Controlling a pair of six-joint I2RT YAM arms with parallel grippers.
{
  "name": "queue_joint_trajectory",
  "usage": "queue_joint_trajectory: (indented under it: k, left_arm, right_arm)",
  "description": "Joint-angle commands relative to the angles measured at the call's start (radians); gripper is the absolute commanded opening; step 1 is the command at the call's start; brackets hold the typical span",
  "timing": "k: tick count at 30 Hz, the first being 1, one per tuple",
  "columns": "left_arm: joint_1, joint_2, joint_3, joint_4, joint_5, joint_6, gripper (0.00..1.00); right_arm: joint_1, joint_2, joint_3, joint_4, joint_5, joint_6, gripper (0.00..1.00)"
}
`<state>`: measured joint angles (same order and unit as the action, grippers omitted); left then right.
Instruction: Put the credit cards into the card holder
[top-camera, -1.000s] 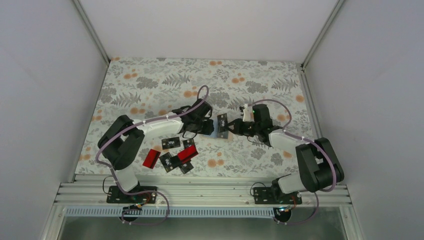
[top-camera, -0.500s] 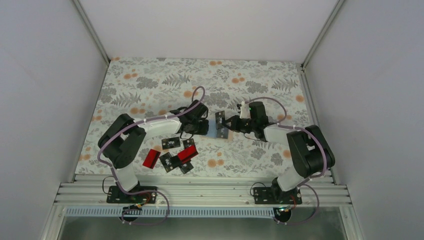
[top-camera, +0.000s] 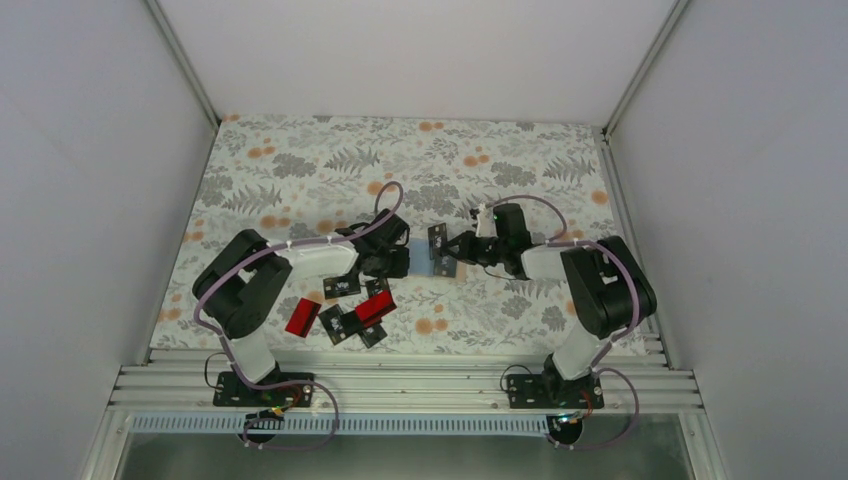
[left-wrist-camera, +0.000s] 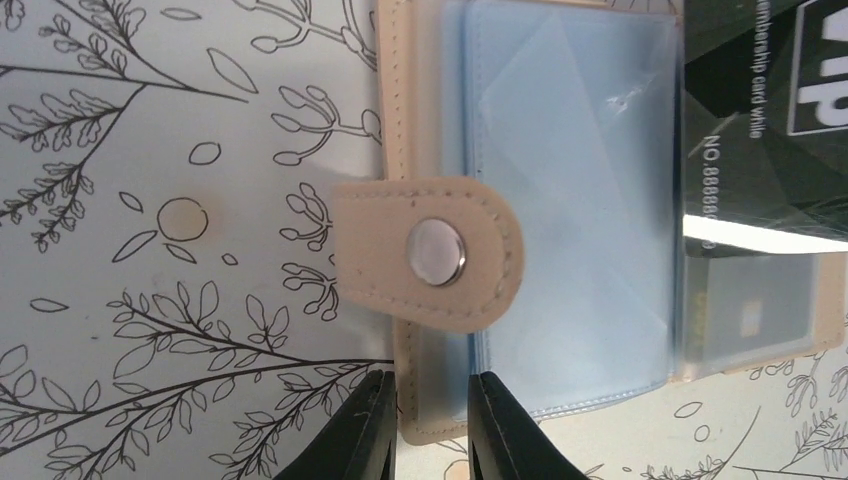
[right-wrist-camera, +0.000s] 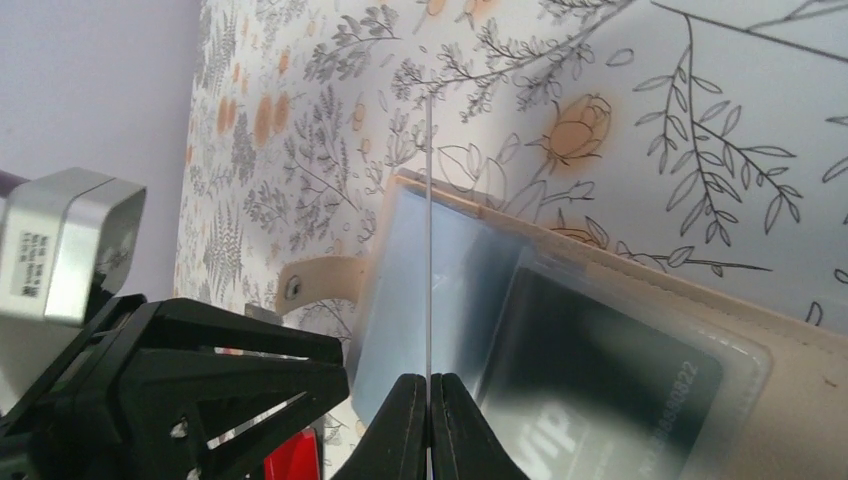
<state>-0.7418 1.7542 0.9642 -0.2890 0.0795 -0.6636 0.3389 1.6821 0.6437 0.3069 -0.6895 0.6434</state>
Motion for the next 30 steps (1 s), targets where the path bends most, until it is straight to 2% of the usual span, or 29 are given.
queue_joint_trajectory:
  k: [1, 14, 21, 30]
  left_arm:
    - [0.006, -0.019, -0.02, 0.03, 0.005, -0.015, 0.18]
    - [0.006, -0.009, -0.064, 0.064, 0.025, -0.032, 0.04]
    - [0.006, -0.008, -0.077, 0.077, 0.035, -0.037, 0.02]
    - [0.006, -0.001, -0.073, 0.077, 0.039, -0.039, 0.02]
  right_arm:
    - [-0.006, 0.055, 0.025, 0.056, -0.027, 0.0, 0.04]
    - [-0.005, 0.13, 0.022, 0.1, -0.094, 0.047, 0.04]
    - [-0.005, 0.15, 0.023, 0.106, -0.122, 0.089, 0.04]
    - [0.013, 0.153, 0.045, 0.026, -0.093, 0.115, 0.04]
